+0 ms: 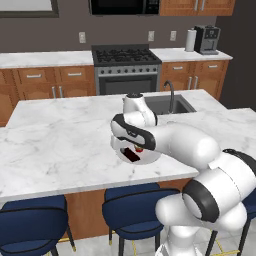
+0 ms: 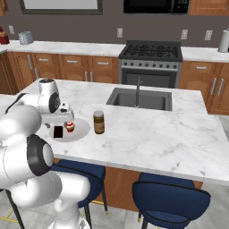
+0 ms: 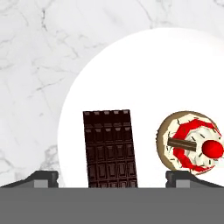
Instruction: Take the cinnamon bottle from the cabinet and place it on the dining table, next to the plate with the cupcake. Then take the chocolate from the dining counter and place it on the cupcake plate.
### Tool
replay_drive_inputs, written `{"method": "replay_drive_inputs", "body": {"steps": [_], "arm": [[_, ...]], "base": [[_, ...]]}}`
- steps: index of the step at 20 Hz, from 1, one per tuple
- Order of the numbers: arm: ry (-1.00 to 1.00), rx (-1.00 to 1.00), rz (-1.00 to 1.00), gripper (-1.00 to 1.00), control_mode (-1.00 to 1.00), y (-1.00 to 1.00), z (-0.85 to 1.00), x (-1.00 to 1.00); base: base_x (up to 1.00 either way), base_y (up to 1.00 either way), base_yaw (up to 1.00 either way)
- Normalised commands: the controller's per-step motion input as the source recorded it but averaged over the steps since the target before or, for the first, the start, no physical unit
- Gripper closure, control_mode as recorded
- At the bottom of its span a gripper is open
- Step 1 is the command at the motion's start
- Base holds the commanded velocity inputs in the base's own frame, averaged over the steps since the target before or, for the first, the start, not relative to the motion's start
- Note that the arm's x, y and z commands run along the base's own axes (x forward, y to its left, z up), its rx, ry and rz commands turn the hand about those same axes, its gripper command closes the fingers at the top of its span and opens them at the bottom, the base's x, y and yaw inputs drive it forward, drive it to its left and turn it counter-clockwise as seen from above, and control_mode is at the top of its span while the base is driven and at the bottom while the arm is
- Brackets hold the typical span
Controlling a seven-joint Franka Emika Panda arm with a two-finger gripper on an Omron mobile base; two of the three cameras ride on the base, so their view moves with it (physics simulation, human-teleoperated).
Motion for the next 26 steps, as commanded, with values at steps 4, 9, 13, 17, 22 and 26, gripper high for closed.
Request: {"method": "replay_drive_inputs", "body": {"steps": [4, 9, 13, 17, 22, 26], "arm": [[0.00, 0.00, 0.01, -1.00, -1.00, 0.00, 0.42, -0.17], [0.00, 0.00, 0.05, -1.00, -1.00, -0.03, 0.25, -0.59], [-0.01, 0.00, 0.08, -1.00, -1.00, -0.12, 0.13, -0.75], [-0.01, 0.00, 0.04, -1.00, -1.00, -0.16, 0.11, -0.80], [-0.03, 0.00, 0.02, -1.00, -1.00, -0.23, 0.06, -0.87], [-0.14, 0.02, 0.00, -1.00, -1.00, -0.27, 0.07, -0.92]], "base": [[0.00, 0.00, 0.00], [0.00, 0.00, 0.00], [0.00, 0.00, 0.00], [0.00, 0.00, 0.00], [0.00, 0.00, 0.00], [0.00, 0.00, 0.00]]}}
